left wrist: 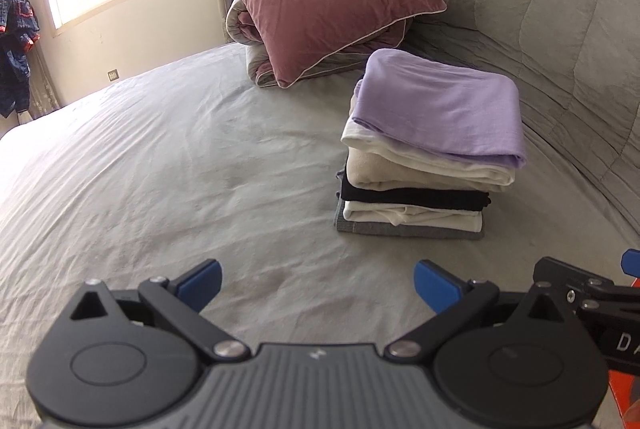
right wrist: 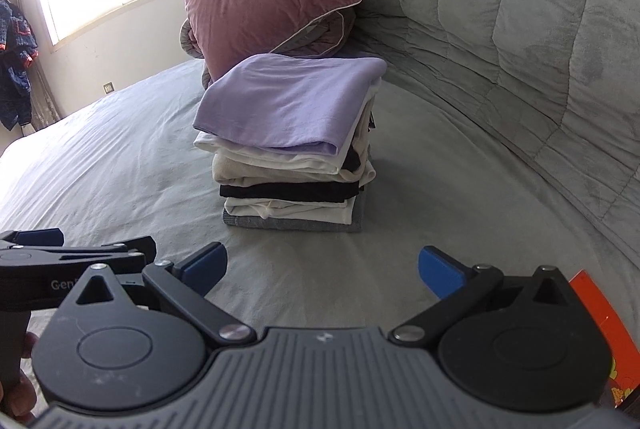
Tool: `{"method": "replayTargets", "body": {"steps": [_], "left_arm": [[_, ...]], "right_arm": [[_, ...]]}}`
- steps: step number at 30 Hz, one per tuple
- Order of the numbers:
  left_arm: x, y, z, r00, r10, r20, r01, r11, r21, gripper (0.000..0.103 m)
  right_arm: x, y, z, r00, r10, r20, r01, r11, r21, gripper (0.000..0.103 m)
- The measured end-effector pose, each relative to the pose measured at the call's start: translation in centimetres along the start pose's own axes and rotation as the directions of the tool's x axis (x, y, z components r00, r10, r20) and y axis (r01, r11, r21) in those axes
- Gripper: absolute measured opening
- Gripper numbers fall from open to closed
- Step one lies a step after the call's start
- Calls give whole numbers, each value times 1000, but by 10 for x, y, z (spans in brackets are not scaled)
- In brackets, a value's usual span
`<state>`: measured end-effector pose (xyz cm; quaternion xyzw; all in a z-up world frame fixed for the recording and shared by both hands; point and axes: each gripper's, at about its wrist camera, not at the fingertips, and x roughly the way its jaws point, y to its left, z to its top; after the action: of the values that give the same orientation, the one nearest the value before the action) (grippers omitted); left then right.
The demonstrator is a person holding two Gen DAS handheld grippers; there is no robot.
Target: Fold clothes
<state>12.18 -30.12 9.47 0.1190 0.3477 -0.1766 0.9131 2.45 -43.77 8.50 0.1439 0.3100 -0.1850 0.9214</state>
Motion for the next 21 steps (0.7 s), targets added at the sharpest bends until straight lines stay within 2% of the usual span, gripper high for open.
{"method": "replayTargets", "body": {"steps": [7,21], "left_arm": [[-1,0,-2,1000,11,0,-11,1000,12,102],[-3,3,-2,1000,6,4,-6,1000,12,102]], "right_arm": [[3,4,-2,1000,10,-23,-10,1000,-8,103],[2,1,0,1000,-3,-9,3,1000,3,103]]}}
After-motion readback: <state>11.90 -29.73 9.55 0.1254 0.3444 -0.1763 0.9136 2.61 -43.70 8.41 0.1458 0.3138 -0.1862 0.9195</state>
